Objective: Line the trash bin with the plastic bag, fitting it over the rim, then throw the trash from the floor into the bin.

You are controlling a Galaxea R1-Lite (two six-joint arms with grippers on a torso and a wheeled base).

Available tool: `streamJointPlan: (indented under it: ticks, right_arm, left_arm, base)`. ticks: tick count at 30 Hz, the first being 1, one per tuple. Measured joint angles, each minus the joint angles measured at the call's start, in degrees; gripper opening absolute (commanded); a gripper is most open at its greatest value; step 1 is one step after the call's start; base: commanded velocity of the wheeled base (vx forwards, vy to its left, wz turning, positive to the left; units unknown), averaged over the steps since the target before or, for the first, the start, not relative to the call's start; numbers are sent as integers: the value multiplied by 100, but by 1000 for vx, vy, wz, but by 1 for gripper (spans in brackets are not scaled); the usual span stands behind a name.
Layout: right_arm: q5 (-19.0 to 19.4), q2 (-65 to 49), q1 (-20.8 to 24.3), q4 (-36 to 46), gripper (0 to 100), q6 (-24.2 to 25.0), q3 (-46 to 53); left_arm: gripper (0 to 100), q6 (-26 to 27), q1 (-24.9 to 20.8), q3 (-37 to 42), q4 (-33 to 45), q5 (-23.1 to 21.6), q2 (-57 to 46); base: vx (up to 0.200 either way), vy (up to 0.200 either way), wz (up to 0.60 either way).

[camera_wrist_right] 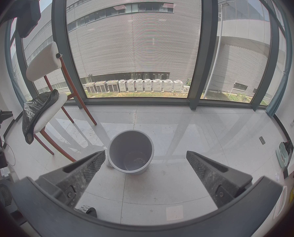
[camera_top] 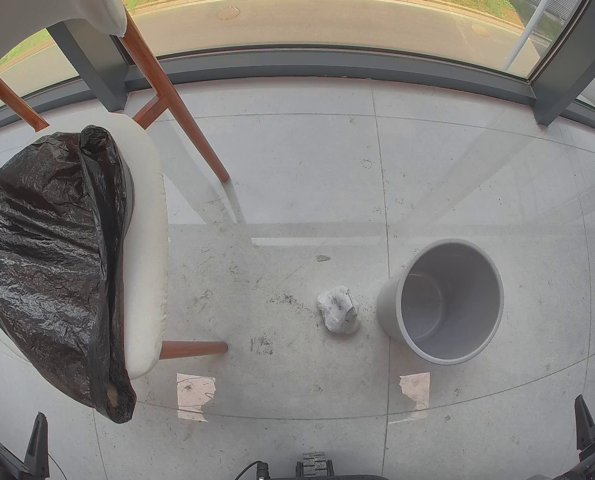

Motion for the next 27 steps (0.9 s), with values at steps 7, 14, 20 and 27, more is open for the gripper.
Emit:
streamJointPlan:
  ticks: [7, 14, 20, 27]
  right_arm:
    - [2, 0, 0, 0, 100, -9, 0]
    - [2, 0, 5, 0, 100, -13, 0]
    - [0, 0, 2, -5, 100, -13, 2]
    - [-2, 0, 0, -7, 100, -13, 0]
  left_arm:
    - [100, 126, -91, -447, 143, -357, 155]
    - [100, 21, -305, -1329, 260, -571, 1262]
    - [100, -389, -788, -2210, 293, -850, 2623]
    - [100, -628, -1168, -3038, 167, -989, 4127]
  base:
    - [0, 0, 0]
    - [0, 0, 0]
    - [0, 0, 0]
    - [0, 0, 0]
